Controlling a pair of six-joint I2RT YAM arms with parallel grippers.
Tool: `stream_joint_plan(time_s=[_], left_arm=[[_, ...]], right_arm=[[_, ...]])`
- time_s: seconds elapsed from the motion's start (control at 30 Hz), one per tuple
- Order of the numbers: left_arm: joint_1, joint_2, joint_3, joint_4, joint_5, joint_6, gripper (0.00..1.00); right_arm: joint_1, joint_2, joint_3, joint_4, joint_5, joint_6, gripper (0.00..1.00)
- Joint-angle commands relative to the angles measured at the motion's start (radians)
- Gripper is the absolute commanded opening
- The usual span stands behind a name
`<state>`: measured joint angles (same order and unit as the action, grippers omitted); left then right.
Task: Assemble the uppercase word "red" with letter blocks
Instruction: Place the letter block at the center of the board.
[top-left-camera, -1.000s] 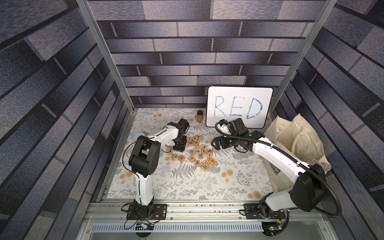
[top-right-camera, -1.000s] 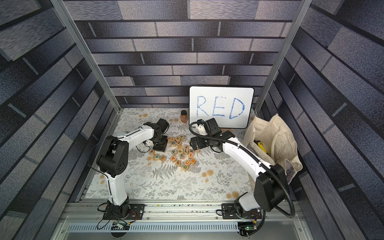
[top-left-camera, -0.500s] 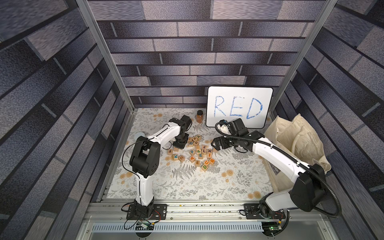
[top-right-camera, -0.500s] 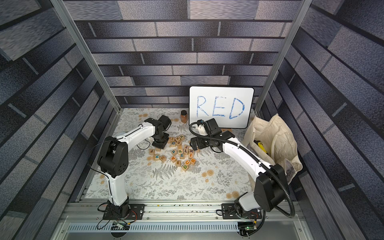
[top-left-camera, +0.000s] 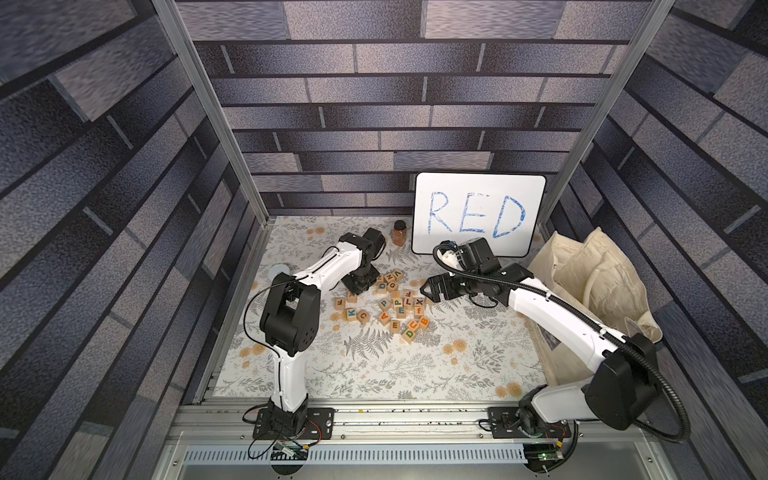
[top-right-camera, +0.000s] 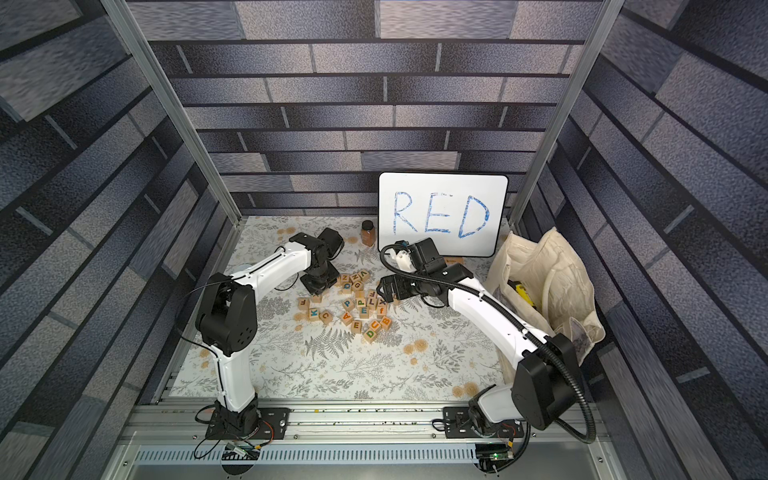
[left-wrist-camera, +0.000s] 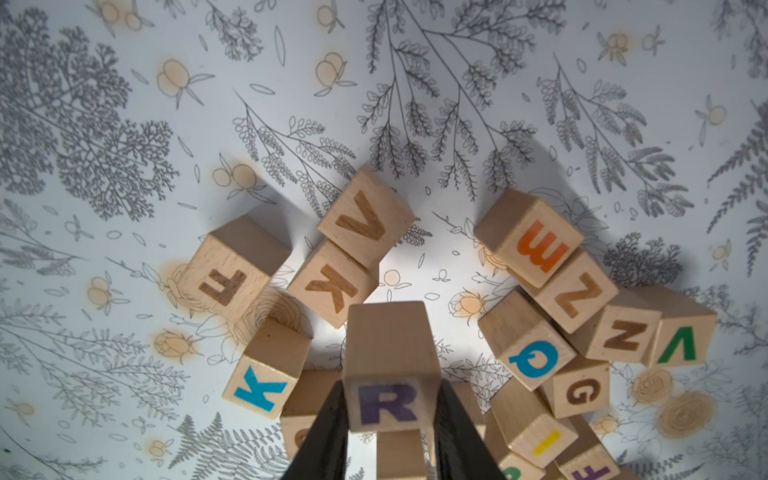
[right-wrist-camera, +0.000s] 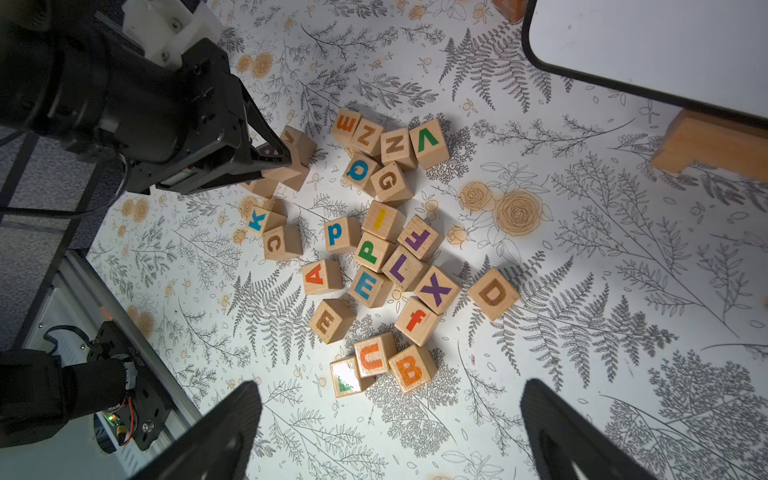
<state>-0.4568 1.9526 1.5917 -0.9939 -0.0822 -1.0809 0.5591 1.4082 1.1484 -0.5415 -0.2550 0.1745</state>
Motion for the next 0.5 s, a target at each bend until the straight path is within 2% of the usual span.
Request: stream_joint_plan(time_s=[0.0,0.27,0.47], left_arm=[[-0.002,-0.032,0.031,-0.006,0.004,0.221,0.15],[-0.009,-0.044,0.020,0.068,0.097,0.571,0.18],[-0.014,-0.109,-0.057,0.130,0.092,0.699,0.18]], right_arm=[[0.007,-0.028,-0.022,0.024,-0.035,0.037,1.00],[0.022,-0.049,-0.044,0.043,-0.039,0.075,1.00],[0.045,-0.083,-0.073,0.059,0.004,0.101,1.00]])
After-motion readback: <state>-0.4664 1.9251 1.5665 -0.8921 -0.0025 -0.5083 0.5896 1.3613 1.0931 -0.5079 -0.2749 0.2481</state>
